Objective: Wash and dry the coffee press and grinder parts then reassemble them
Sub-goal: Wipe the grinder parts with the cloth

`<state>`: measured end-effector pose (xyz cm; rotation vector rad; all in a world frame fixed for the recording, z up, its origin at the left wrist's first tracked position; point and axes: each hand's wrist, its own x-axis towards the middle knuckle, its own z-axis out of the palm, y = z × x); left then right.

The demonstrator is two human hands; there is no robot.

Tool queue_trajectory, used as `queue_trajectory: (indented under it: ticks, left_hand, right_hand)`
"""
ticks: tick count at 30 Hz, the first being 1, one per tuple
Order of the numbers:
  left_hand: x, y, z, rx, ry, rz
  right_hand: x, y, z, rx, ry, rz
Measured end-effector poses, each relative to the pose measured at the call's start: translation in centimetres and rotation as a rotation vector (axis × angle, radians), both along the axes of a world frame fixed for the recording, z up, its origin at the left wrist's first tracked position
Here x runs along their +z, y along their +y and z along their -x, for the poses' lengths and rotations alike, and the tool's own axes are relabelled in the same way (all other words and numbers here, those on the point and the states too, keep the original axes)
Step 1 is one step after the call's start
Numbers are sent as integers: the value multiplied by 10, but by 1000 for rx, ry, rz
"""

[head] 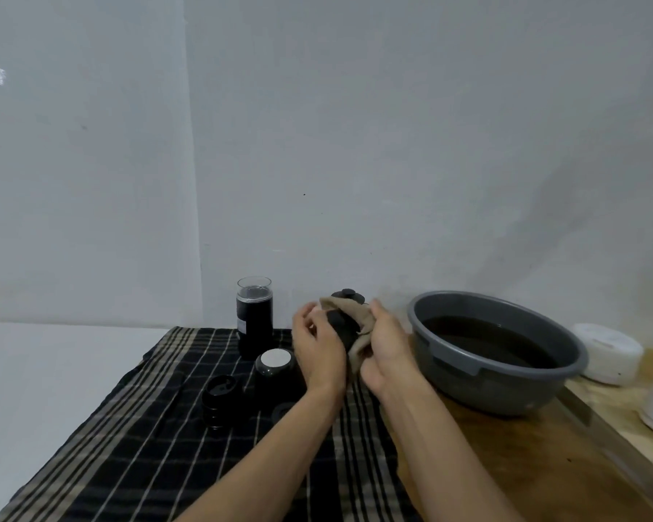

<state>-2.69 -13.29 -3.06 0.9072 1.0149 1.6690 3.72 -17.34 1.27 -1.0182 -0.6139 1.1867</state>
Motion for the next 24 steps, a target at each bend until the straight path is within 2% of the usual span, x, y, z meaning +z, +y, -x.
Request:
queue_trajectory:
  ticks: [2,3,4,7,8,10,13,16,18,19,21,23,24]
  left_hand:
    - [-9,6,7,145,319,-284]
    - [-11,6,9,136,354,-358]
    - [-10,3,10,71,313,-370]
    - [10,-6,7,-360,-109,-168]
    - [14,-2,6,-447,-165,-108]
    - [19,4,8,-465,-162,-30]
    - [18,6,13,-456,-167,113]
    - [8,5,18,-465,-86,176]
    - [5,5,17,-400,57,127]
    - [8,3,16,-361,129,107]
    - [17,5,18,-321,169,92]
    - [27,12,24,-339,133,142]
    - [29,17,27,-345,120,175]
  right_hand:
    - [7,0,4,-64,23,-50]
    - [12,-4,6,-68,28,-78]
    - [15,-4,9,-47,-6,-101]
    - [9,-3,24,-78,-327,-123]
    - [6,-5,28,-131,-480,-121]
    - [-1,-8,26,-197,-749,-178]
    - [0,-10,5,-45,-1016,-214]
    - [11,-10,-12,97,-1245,-68]
    - [19,-6,-16,53,-1428,-12]
    - [21,-7,-15,-14,-1460,-18]
    - [20,-11,-10,-105,-1315,-125]
    - [19,-16,-8,6,-1154,-219]
    - [20,-16,-11,93,-1186,-204]
